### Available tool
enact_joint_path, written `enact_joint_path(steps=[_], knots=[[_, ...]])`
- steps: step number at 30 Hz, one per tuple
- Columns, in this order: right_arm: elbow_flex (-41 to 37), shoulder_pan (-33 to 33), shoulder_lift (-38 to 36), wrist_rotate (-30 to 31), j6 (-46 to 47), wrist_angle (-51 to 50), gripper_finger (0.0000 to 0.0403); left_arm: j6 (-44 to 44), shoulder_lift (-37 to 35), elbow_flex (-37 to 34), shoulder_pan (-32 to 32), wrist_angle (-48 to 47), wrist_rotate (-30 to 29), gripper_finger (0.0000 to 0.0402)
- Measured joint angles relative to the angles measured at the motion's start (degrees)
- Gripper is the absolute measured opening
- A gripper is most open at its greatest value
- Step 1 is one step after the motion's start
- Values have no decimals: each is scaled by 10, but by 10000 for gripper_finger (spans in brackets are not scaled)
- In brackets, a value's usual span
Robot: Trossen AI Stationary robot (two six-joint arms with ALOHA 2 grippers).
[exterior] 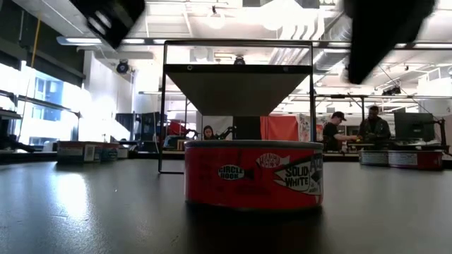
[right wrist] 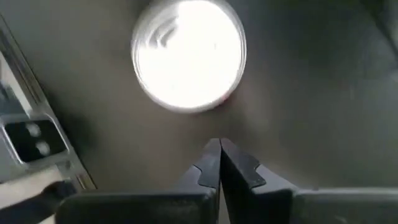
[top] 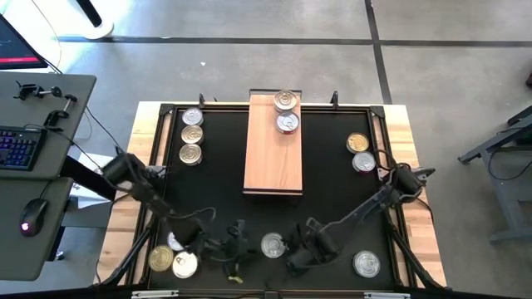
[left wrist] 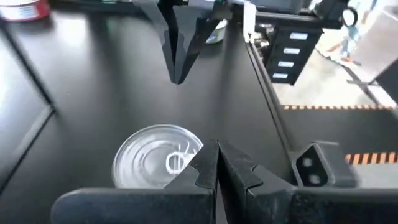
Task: Stack canned seafood by type on shelf
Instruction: Stack the red tuna can on top of the red tuna can on the shelf
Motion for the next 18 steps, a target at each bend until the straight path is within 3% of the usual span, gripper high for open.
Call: enact_joint_path(steps=[5,11,18], knots=[[-82,28,1,-15,79,112,0,24,44,3,26,18,13,0],[-153,10,0,7,141,262,0,64,53,3,50,-6,13,0],[-160,-15,-1,8,123,270,0,98,55,3,71,-45,77,0]])
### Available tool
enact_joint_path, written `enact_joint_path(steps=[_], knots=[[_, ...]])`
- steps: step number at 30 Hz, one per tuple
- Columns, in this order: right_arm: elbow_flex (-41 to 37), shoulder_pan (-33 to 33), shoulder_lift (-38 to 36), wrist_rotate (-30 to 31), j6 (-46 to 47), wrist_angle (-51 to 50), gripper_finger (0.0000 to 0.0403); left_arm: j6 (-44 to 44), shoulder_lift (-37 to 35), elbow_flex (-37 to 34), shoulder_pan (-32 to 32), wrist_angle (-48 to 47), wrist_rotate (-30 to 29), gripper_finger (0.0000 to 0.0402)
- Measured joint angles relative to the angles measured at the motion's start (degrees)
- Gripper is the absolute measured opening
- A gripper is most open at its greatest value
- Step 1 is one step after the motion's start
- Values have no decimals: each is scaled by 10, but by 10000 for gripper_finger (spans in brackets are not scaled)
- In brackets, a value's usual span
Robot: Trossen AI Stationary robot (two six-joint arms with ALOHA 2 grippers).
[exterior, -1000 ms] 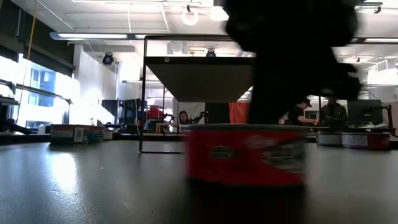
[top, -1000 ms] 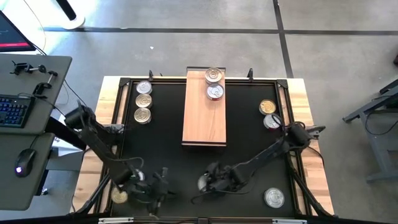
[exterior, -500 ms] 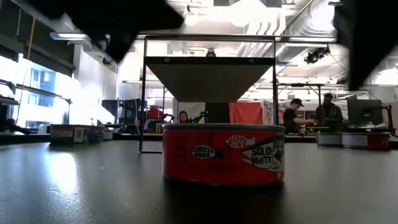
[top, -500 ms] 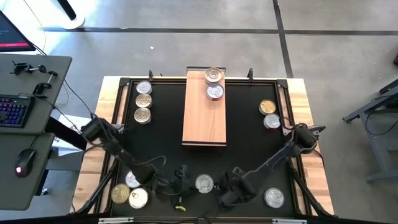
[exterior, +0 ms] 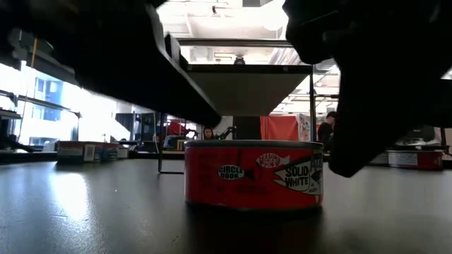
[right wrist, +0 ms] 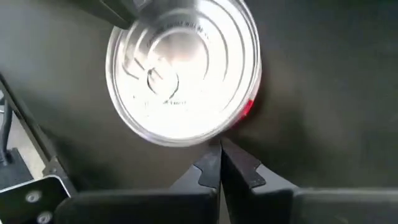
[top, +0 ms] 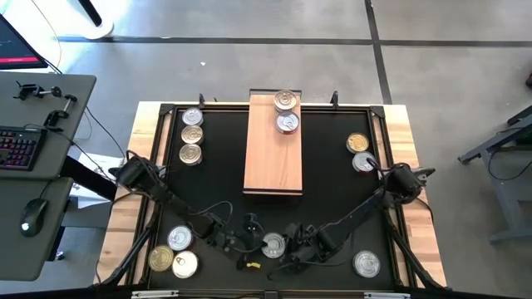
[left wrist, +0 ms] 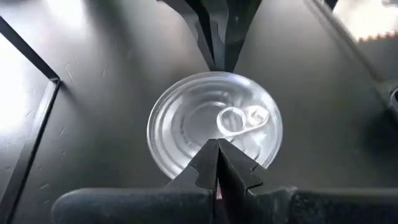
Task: Stack canned seafood by type on shelf
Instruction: Stack the red tuna can on top of the red tuna can on the shelf
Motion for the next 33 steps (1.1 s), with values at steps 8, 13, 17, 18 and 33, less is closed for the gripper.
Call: enact_joint_path(steps=[8,13,17,18,33], knots=[[0,-14,0,-2,-9,0,0,9,0,0,11,-11,9,0],[0,-15,-1,-6,-9,0,0,9,-1,-7,8,-30,23,0],[0,-15,-1,-1,-7,9,0,8,0,-7,6,-37,22,0],[0,-15,-3,2,-7,14,0,5,0,-7,6,-38,23,0],[76,-16,-10,48,-51,36,0,-16,4,-10,6,-76,30,0]])
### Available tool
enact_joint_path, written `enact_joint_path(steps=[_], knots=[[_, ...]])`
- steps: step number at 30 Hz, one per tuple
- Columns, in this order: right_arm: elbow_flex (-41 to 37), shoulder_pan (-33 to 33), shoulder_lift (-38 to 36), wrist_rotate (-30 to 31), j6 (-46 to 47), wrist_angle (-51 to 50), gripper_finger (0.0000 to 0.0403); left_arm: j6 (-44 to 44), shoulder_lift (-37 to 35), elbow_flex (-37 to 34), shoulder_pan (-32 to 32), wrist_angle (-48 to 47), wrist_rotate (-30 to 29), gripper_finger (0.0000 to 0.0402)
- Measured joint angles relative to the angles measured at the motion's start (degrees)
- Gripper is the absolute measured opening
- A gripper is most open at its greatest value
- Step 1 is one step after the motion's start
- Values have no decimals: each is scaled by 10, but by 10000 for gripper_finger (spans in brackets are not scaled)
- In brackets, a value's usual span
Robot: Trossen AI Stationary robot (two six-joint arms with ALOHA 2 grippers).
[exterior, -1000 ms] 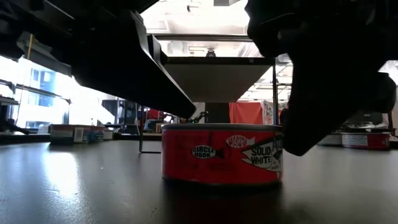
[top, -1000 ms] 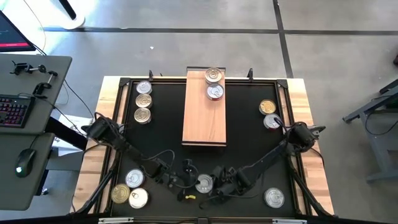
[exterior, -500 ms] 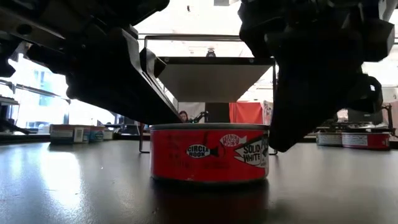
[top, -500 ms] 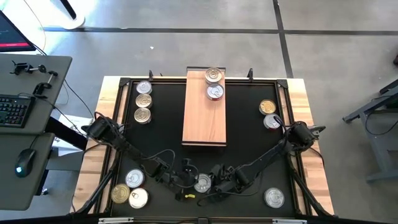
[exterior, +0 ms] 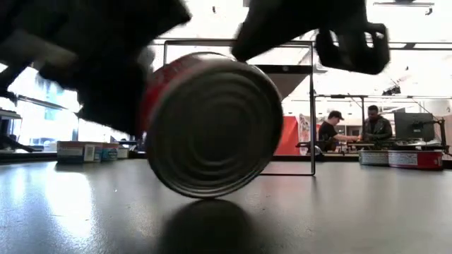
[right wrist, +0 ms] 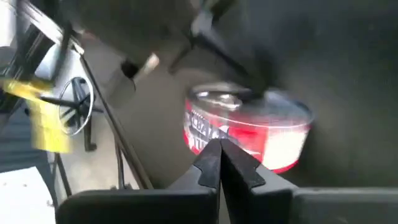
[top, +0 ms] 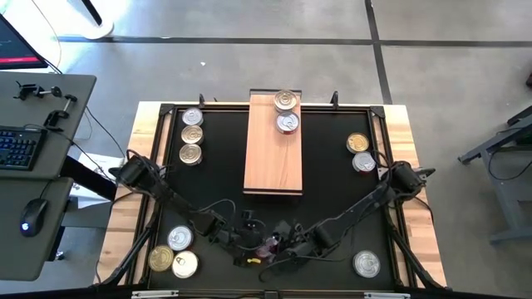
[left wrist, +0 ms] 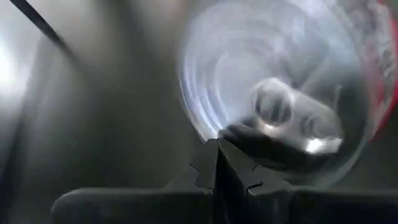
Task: Stack canned seafood by type on shelf
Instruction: Stack the red tuna can on top of the red tuna can on the shelf
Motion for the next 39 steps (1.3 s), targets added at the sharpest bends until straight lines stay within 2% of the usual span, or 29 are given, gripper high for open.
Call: enact_joint_path(steps=[6,11,19,22,25,30,35,39], knots=[[19,-7,1,10,-31,-4,0,0,-1,1,-3,-12,4,0],[39,-16,-11,6,-86,-38,0,-8,-19,1,-3,-71,-1,0],[100,-15,-36,10,-136,-177,0,-54,-65,1,-9,-143,-18,0],[115,-13,-37,-17,-125,-228,1,-78,-86,1,-24,-166,-19,0],[115,-14,-37,-65,-157,-239,15,-94,-118,1,-43,-202,-20,0],[112,-31,-37,-116,-219,-241,91,-133,-170,2,-75,-274,-29,0],[112,-51,-36,-125,-256,-247,205,-193,-215,2,-105,-320,-33,0],[112,-66,-22,-130,-261,-285,293,-230,-239,2,-133,-321,-34,0]])
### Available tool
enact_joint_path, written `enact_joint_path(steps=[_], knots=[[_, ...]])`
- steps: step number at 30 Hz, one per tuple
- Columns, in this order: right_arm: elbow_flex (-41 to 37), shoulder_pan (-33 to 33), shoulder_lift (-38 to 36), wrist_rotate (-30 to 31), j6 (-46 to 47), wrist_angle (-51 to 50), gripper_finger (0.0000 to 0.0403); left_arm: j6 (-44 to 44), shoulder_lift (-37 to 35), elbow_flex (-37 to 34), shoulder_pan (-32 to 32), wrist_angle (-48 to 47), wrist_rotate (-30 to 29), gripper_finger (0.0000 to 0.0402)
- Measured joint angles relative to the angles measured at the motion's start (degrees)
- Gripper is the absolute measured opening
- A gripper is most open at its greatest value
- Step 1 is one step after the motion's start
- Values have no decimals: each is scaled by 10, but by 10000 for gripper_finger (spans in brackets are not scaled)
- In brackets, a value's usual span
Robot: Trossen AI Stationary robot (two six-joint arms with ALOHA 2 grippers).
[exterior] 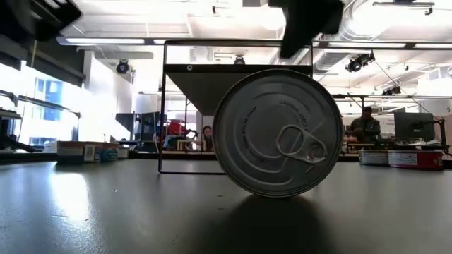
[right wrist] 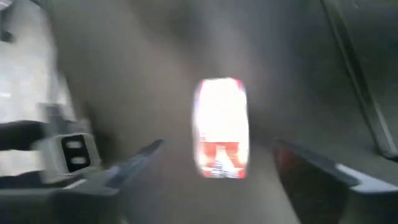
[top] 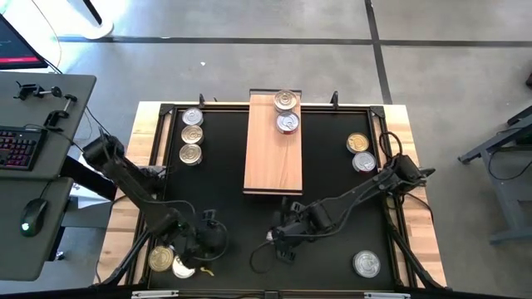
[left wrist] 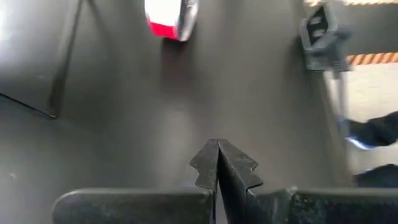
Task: Stack canned seafood by type on shelf
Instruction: Stack the red tuna can on top of the red tuna can on the shelf
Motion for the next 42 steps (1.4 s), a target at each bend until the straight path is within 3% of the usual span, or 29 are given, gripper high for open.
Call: enact_joint_path(steps=[6,17,22,29,36,42], knots=[[-1,-11,35,-8,19,-19,362,-30,-18,0,-46,2,0,0],[-1,-27,93,-57,-16,53,361,-41,-55,0,-103,4,-4,0],[-1,-27,100,-55,0,55,297,-36,-100,0,-136,3,-52,0],[32,-27,99,-64,9,52,115,10,-168,0,-182,1,-171,0],[187,-27,89,-78,-42,12,115,25,-217,0,-204,0,-229,0],[367,-64,89,40,-108,-121,115,48,-221,0,-199,0,-255,0]])
